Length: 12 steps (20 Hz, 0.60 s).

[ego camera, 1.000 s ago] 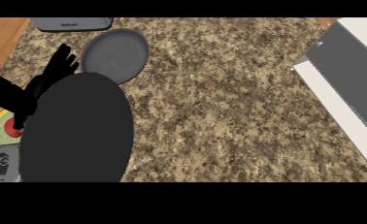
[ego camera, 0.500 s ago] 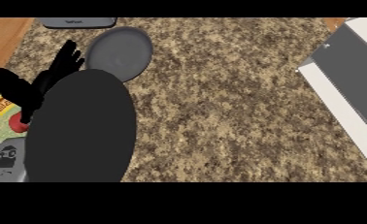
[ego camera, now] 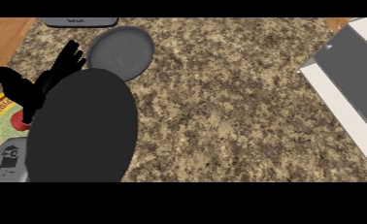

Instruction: Pick the squash from the placemat and place it in the tiered shelf

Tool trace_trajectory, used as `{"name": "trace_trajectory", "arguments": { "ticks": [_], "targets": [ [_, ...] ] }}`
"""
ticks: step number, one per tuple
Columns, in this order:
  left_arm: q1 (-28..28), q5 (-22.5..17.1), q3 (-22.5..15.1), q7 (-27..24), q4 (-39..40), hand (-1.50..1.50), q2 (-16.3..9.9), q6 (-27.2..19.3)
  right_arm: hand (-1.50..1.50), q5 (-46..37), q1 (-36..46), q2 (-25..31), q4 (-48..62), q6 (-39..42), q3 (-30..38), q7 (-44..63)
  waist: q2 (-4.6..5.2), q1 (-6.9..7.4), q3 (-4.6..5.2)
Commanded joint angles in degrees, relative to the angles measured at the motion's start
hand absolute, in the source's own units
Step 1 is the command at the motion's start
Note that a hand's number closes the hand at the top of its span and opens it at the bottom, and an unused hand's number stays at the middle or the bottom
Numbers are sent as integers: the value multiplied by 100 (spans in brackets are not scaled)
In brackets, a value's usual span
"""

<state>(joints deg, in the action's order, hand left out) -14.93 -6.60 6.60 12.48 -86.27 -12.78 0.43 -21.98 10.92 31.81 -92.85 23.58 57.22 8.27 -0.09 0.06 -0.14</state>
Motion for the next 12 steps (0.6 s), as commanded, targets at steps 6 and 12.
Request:
{"name": "trace_trajectory", "arguments": {
  "ticks": [6, 12],
  "targets": [
    [210, -48, -19, 71, -148, 0, -15, 198, -150, 5, 616, 602, 1987, -1373, 51, -1320, 15, 33, 10],
    [-253, 103, -13, 409, 53, 0, 78, -102, -150, 784, 760, 1548, 2464, -648, 266, -921, 10, -26, 14]
  ]
}}
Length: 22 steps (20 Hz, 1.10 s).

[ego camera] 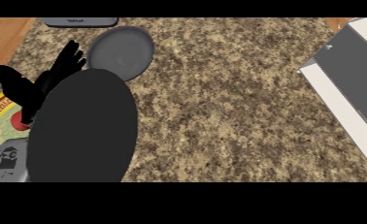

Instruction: Pick the squash from the placemat and place it in the tiered shelf

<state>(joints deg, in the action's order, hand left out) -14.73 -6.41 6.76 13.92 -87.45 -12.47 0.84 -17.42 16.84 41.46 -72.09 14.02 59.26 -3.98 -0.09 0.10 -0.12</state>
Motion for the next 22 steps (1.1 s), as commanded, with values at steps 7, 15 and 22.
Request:
{"name": "trace_trajectory", "arguments": {
  "ticks": [7, 15, 22],
  "targets": [
    [-163, 194, -77, 20, 145, 0, 182, -240, -150, 1163, -578, 1628, 1993, 2040, 739, -4, 7, -76, 5],
    [-78, 109, 55, 108, -57, 0, 29, -134, -150, 1576, -1717, 2731, 3654, 3336, 1626, -1310, -6, -133, -2],
    [174, -22, 210, -110, 45, 0, -33, 35, -150, 1539, -2702, 2635, 3480, 3856, 1639, -2858, -17, -186, -2]
  ]
}}
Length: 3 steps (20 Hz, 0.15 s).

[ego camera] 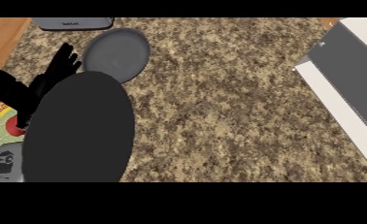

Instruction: Pick the squash from the placemat and place it in the tiered shelf

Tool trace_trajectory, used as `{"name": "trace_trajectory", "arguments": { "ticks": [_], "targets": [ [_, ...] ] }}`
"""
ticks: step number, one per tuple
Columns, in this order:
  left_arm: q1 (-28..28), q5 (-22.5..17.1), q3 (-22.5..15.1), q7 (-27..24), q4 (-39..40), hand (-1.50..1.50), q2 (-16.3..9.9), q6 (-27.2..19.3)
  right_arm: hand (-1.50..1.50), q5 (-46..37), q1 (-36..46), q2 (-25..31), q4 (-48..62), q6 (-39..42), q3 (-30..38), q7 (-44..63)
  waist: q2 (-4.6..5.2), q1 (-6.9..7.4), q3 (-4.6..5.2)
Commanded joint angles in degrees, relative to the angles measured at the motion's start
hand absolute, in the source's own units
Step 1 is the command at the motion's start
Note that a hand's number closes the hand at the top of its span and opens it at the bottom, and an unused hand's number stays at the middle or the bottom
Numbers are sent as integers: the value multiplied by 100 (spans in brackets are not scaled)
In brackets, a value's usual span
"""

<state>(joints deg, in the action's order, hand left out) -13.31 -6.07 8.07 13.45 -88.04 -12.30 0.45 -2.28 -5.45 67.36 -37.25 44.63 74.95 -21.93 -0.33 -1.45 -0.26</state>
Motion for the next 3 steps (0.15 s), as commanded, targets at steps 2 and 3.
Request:
{"name": "trace_trajectory", "arguments": {
  "ticks": [2, 3],
  "targets": [
    [102, 68, -73, 53, -91, 0, 21, -10, -150, -61, -731, -87, -49, 704, -29, -1506, -6, -43, 1],
    [59, 49, -57, 97, -59, 0, 63, -60, -150, -3, -806, -62, -59, 745, -20, -1530, -4, -46, 5]
  ]
}}
